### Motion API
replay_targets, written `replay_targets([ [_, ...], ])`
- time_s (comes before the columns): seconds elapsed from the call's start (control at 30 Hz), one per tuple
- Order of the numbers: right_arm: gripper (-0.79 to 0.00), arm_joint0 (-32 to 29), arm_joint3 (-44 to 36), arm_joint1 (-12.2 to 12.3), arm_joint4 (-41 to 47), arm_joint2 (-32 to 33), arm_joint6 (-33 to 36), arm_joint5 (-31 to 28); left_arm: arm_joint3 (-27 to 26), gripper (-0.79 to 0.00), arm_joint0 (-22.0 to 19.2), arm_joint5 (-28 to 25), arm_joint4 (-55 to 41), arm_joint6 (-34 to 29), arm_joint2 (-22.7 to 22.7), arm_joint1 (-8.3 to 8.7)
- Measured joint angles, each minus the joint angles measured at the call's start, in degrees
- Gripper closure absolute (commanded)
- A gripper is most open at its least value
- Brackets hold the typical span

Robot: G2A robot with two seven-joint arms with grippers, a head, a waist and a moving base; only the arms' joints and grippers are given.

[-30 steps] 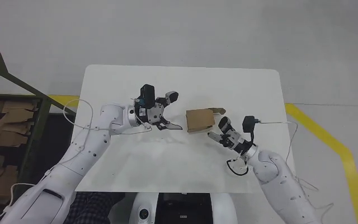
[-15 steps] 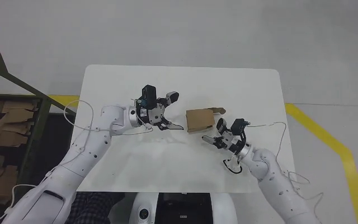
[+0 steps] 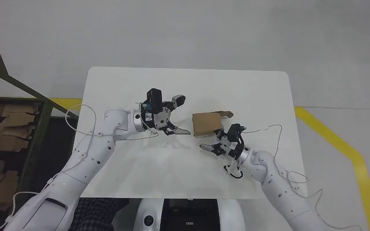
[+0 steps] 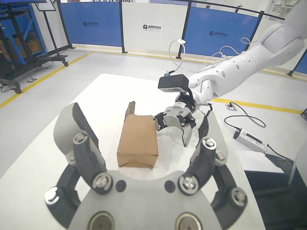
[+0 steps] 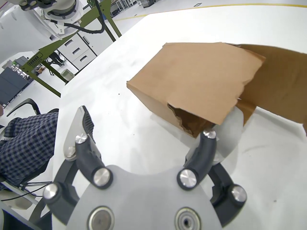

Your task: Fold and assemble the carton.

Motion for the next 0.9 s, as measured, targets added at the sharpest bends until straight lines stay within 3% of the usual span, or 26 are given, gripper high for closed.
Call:
replay_targets([
  [0.1,-0.763,1.0,0.8,-0.4,-1.0,-1.1,-0.7,0.1,-0.2,-0.785,0.2,0.0,0.1,0.0,-0.2,-0.06],
  [0.3,-0.409,2.3,1.7,-0.8,-3.3,-2.7,-2.4,-0.2,-0.3,-0.785,0.8,0.0,0.3,0.0,-0.9,-0.09],
  [0.43,-0.311,2.5,1.8,-1.0,-4.1,-3.3,-2.7,-0.7,-0.3,-0.785,1.0,-0.1,0.3,0.0,-1.1,-0.15],
  [0.8,-0.305,3.4,2.5,-1.7,-3.0,-5.1,-2.1,-0.4,-0.2,-0.785,1.2,-0.1,0.2,-0.4,-1.6,-0.41],
  [0.9,-0.237,3.7,2.9,-2.0,-3.2,-5.8,-2.4,0.0,-0.2,-0.785,1.4,-0.2,0.2,-0.5,-1.9,-0.43],
])
